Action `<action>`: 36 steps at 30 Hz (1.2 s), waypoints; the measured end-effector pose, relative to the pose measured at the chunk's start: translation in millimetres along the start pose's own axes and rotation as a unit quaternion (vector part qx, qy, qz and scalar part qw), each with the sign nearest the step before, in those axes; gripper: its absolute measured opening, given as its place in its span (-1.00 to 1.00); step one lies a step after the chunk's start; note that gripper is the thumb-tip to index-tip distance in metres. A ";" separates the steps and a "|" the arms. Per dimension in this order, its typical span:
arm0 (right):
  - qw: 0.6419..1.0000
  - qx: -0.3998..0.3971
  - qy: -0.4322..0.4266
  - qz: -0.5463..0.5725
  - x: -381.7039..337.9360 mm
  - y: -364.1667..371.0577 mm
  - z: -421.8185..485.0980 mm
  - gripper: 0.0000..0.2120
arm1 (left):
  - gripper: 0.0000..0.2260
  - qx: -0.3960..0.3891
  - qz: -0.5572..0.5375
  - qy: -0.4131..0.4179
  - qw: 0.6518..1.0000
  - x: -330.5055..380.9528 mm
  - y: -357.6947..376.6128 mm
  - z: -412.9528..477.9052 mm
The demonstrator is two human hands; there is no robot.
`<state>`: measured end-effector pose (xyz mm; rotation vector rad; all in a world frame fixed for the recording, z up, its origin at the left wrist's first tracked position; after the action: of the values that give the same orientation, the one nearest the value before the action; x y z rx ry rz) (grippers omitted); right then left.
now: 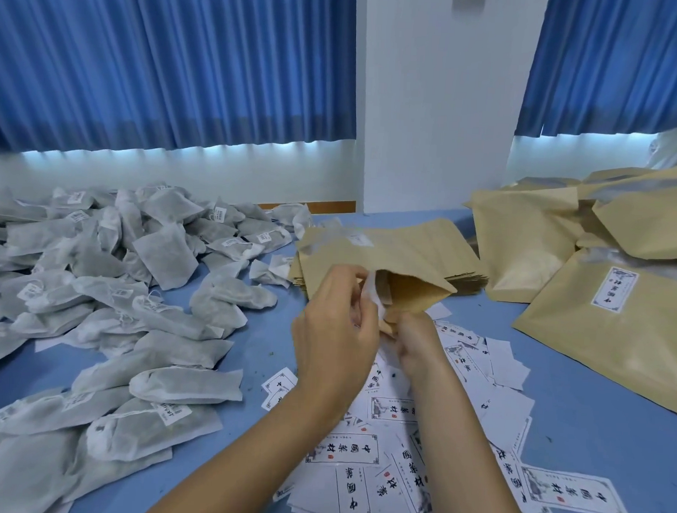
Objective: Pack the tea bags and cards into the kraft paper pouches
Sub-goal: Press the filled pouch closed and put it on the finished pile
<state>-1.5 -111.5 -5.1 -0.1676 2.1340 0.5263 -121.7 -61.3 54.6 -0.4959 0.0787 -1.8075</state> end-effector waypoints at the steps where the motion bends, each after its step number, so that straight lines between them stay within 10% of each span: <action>1: 1.000 -0.004 0.001 0.004 0.6 -0.1 -0.3 -0.80 | -0.89 0.019 0.063 0.097 0.993 2.9 -0.2 3.5; 5: 0.999 0.016 -0.006 -0.048 -0.7 3.7 -5.6 -0.71 | -0.72 -0.061 0.228 0.303 0.923 -3.6 25.9 -0.7; 11: 0.999 0.029 -0.026 0.003 5.4 7.5 0.8 -0.69 | -0.85 -0.364 0.241 0.098 0.895 -28.3 64.5 12.9; 17: 1.000 -0.018 -0.023 0.011 7.4 9.4 -2.1 -0.72 | -0.71 -0.435 0.142 -0.028 0.889 -54.6 92.3 29.1; 21: 1.000 -0.003 -0.003 0.013 4.3 5.9 -5.7 -0.69 | -0.76 -0.378 0.038 -0.086 0.921 -44.3 78.9 22.7; 27: 0.999 -0.027 -0.003 0.023 2.6 7.7 -7.1 -0.68 | -0.78 -0.097 0.032 0.147 0.984 -11.5 24.0 21.1; 32: 0.990 -0.118 -0.031 0.066 3.2 12.0 -13.9 -0.83 | -0.53 -0.341 0.169 0.052 0.923 -26.2 47.7 9.3; 36: 0.980 -0.160 -0.001 0.120 2.1 10.8 -15.3 -0.75 | -0.55 -0.366 0.161 0.008 0.917 -31.1 54.3 -9.5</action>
<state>-17.6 -108.2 4.2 -0.0884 2.0668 1.0126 -69.6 -50.3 20.4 -0.9330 0.8249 -1.4117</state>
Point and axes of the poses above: each hand's wrist, its own z-axis towards the middle knuckle, its own y-axis out of the palm, x = y × z, the point moved 2 cm from there along z, towards the middle knuckle, and after that the axes turned 15 degrees about y, right-handed, at the moved point
